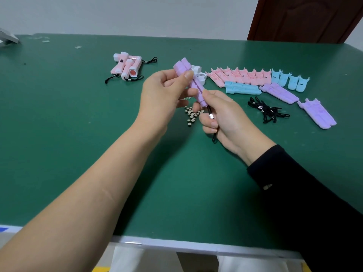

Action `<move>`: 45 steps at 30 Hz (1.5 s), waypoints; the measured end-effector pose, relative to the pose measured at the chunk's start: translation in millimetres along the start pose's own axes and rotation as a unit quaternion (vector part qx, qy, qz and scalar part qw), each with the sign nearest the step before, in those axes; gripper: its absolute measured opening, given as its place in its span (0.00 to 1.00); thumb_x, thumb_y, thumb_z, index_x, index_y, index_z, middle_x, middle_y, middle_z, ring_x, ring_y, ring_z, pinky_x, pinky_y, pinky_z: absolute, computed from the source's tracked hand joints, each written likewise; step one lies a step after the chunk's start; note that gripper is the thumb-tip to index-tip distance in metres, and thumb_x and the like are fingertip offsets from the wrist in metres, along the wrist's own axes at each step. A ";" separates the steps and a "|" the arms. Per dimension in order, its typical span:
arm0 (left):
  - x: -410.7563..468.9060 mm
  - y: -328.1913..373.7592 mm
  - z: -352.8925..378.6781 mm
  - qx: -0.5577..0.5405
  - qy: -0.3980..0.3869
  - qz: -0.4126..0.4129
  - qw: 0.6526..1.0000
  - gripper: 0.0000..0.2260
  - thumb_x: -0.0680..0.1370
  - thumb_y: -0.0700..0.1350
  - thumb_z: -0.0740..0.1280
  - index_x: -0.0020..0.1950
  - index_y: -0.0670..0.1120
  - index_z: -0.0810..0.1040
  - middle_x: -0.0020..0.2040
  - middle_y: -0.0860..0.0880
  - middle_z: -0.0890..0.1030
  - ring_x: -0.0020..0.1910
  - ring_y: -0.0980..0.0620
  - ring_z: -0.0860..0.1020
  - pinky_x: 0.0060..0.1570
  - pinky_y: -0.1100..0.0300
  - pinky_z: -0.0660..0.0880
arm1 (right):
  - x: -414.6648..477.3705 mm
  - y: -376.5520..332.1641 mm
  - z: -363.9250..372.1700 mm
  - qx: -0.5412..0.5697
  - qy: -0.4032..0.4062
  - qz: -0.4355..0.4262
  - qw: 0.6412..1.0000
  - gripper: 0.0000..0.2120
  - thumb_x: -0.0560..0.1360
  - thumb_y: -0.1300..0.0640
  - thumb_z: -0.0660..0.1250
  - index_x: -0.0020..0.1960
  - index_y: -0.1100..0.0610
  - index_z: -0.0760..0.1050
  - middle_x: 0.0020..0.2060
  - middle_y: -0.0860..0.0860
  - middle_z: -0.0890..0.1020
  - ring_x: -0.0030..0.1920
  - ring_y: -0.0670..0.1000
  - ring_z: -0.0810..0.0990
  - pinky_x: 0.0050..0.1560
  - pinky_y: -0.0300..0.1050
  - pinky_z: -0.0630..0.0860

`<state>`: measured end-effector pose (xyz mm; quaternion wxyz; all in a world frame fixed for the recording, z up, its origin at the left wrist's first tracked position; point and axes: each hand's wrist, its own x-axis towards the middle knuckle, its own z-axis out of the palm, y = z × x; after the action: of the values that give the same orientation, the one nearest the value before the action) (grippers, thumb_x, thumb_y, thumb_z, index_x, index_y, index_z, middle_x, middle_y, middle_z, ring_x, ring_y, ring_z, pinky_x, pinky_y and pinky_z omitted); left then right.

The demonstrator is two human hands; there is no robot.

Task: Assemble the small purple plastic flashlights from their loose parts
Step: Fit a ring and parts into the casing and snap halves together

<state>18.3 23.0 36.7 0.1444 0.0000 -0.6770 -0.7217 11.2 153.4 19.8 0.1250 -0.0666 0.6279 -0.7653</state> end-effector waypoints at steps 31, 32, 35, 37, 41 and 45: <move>5.9 -6.1 -4.3 0.030 0.008 -0.075 0.997 0.11 0.78 0.48 0.69 0.55 0.43 0.81 0.44 0.53 0.82 0.37 0.60 0.77 0.39 0.65 0.71 | 3.5 2.2 -2.6 -0.143 0.015 -0.003 0.990 0.08 0.80 0.51 0.60 0.55 0.53 0.74 0.35 0.48 0.81 0.22 0.45 0.58 0.22 0.37 0.56; 6.1 -6.2 -5.4 0.020 0.000 -0.084 0.996 0.09 0.78 0.48 0.69 0.54 0.45 0.81 0.45 0.53 0.82 0.39 0.59 0.78 0.39 0.65 0.72 | 3.9 1.5 -2.8 -0.173 0.021 -0.007 0.985 0.10 0.80 0.49 0.59 0.54 0.53 0.74 0.34 0.47 0.82 0.20 0.44 0.60 0.23 0.37 0.57; 6.1 -6.5 -8.5 0.000 -0.025 -0.102 0.994 0.07 0.78 0.50 0.69 0.51 0.48 0.81 0.42 0.54 0.81 0.35 0.60 0.77 0.41 0.64 0.72 | 4.5 -1.7 -4.9 -0.276 0.049 -0.034 0.959 0.16 0.82 0.45 0.53 0.50 0.54 0.74 0.30 0.47 0.79 0.18 0.41 0.66 0.27 0.38 0.61; 6.1 -7.0 -8.8 0.002 -0.035 -0.113 0.993 0.09 0.78 0.50 0.69 0.54 0.47 0.80 0.38 0.55 0.80 0.31 0.62 0.76 0.40 0.62 0.70 | 5.2 -3.7 -8.3 -0.309 0.076 -0.048 0.947 0.16 0.82 0.46 0.52 0.52 0.54 0.74 0.29 0.45 0.74 0.20 0.37 0.69 0.26 0.33 0.65; 6.5 -7.7 -8.8 0.013 -0.044 -0.119 0.992 0.13 0.77 0.52 0.70 0.56 0.45 0.81 0.34 0.57 0.80 0.29 0.64 0.76 0.37 0.61 0.64 | 7.7 -7.6 -14.5 -0.295 0.091 -0.043 0.950 0.10 0.81 0.56 0.53 0.52 0.48 0.73 0.33 0.44 0.72 0.21 0.34 0.69 0.23 0.28 0.62; 7.6 -9.2 -11.4 0.012 -0.043 -0.112 0.993 0.14 0.76 0.53 0.71 0.56 0.46 0.81 0.35 0.56 0.79 0.28 0.63 0.74 0.35 0.60 0.62 | 8.1 -13.6 -22.3 -0.304 0.094 -0.023 0.948 0.15 0.76 0.62 0.54 0.54 0.47 0.73 0.34 0.45 0.74 0.24 0.37 0.71 0.22 0.29 0.63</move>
<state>11.4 10.6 28.2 0.0333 0.0463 -0.6868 -0.7246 -3.8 174.8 28.2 0.0212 -0.0435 0.8382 -0.5432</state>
